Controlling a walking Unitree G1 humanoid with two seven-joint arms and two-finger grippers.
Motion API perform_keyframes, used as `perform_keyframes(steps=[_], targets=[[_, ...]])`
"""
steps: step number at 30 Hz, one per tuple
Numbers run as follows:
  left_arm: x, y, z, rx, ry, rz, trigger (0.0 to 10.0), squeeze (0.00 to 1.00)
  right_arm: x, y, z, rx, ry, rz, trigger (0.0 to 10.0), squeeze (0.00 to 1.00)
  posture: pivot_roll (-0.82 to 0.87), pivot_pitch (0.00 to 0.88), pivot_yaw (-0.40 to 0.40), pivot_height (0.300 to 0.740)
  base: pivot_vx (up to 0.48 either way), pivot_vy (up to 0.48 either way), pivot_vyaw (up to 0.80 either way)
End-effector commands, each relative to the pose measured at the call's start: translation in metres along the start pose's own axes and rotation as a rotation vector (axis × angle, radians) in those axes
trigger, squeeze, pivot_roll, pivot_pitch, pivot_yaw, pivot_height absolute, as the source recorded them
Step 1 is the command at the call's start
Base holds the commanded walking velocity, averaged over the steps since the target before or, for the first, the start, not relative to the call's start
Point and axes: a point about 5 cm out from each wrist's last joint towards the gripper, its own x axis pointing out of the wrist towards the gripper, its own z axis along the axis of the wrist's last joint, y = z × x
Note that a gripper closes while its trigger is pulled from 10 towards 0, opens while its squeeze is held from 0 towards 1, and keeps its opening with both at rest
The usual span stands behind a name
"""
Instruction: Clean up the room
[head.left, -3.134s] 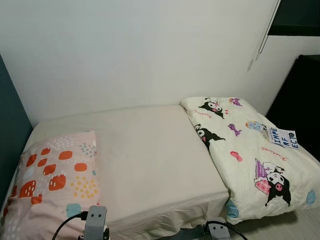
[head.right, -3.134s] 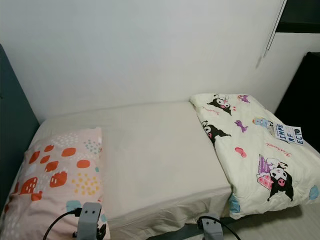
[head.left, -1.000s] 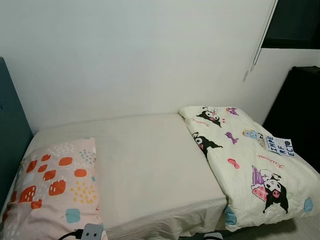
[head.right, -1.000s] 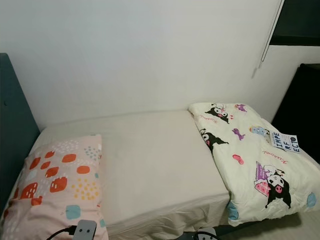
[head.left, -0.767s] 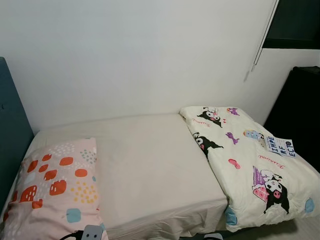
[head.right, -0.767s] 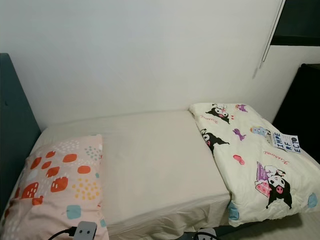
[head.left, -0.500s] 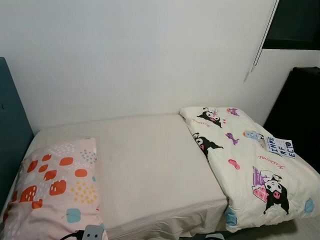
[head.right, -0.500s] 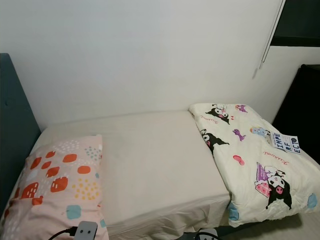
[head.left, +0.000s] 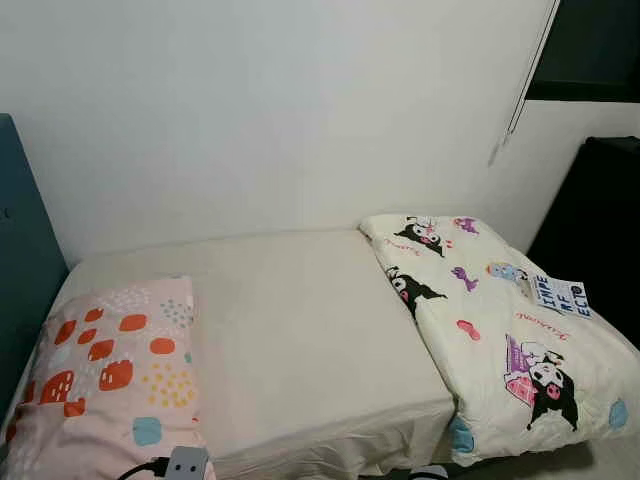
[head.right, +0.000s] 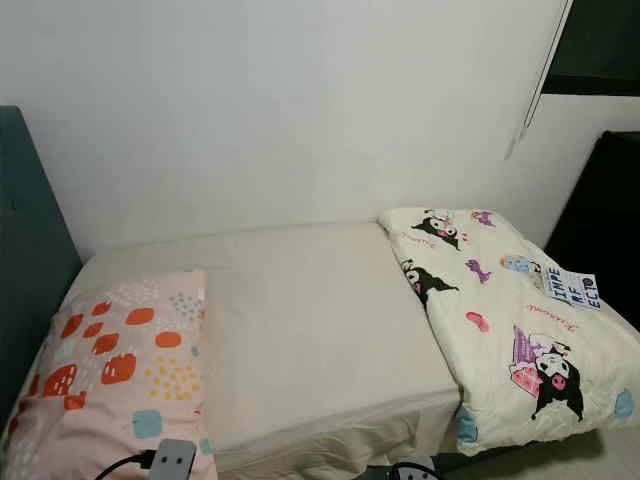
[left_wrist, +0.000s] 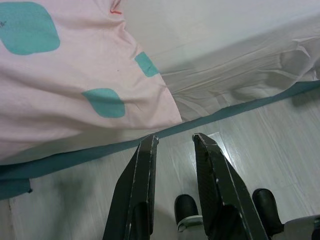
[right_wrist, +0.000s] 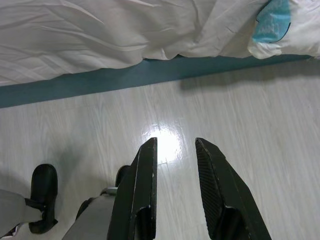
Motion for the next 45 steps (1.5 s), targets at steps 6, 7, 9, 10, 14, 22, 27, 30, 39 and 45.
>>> perform_keyframes(steps=[6,7,9,10,14,22,27,30,39,45], targets=[[-0.0005,-0.0029,-0.0029,0.003,0.018,0.000,10.0,0.00,-0.0006,-0.0049,-0.0045,0.008,0.027,-0.010,10.0,0.00,0.07,0.000,-0.084,0.740,0.000,0.000,0.00],[-0.0006,-0.0029,-0.0030,0.002,0.019,-0.001,10.0,0.00,-0.0005,-0.0058,-0.0045,0.009,0.029,-0.013,10.0,0.00,0.06,0.000,-0.079,0.740,0.000,0.000,0.00],[-0.0007,-0.0054,-0.0031,-0.005,0.017,-0.021,10.0,0.00,-0.0002,-0.0068,-0.0040,0.011,0.030,-0.016,10.0,0.00,0.06,0.000,-0.074,0.740,0.000,0.000,0.00],[-0.0007,-0.0054,-0.0031,-0.005,0.017,-0.021,10.0,0.00,-0.0002,-0.0068,-0.0040,0.011,0.030,-0.016,10.0,0.00,0.06,0.000,-0.074,0.740,0.000,0.000,0.00],[-0.0010,-0.0125,-0.0033,0.023,0.017,-0.062,10.0,0.00,-0.0010,-0.0081,-0.0055,0.014,0.029,-0.021,10.0,0.00,0.06,0.000,-0.071,0.740,0.000,0.000,0.00],[-0.0001,-0.0116,-0.0021,0.026,0.017,-0.059,10.0,0.00,-0.0015,-0.0086,-0.0073,0.018,0.037,-0.026,10.0,0.00,0.06,0.000,-0.070,0.740,0.000,0.000,0.00],[0.0002,-0.0097,-0.0019,0.020,0.018,-0.048,10.0,0.00,-0.0013,-0.0091,-0.0068,0.016,0.036,-0.027,10.0,0.00,0.05,0.000,-0.070,0.740,0.000,0.000,0.00],[-0.0001,-0.0086,-0.0027,0.020,0.022,-0.043,10.0,0.00,-0.0013,-0.0090,-0.0069,0.014,0.037,-0.028,10.0,0.00,0.06,0.000,-0.070,0.740,0.000,0.000,0.00],[0.0000,-0.0074,-0.0025,0.017,0.021,-0.033,10.0,0.00,-0.0012,-0.0083,-0.0071,0.014,0.043,-0.023,10.0,0.00,0.06,0.000,-0.070,0.740,0.000,0.000,0.00],[-0.0001,-0.0062,-0.0027,0.017,0.021,-0.027,10.0,0.00,-0.0013,-0.0074,-0.0074,0.015,0.043,-0.021,10.0,0.00,0.06,0.000,-0.068,0.740,0.000,0.000,0.00]])
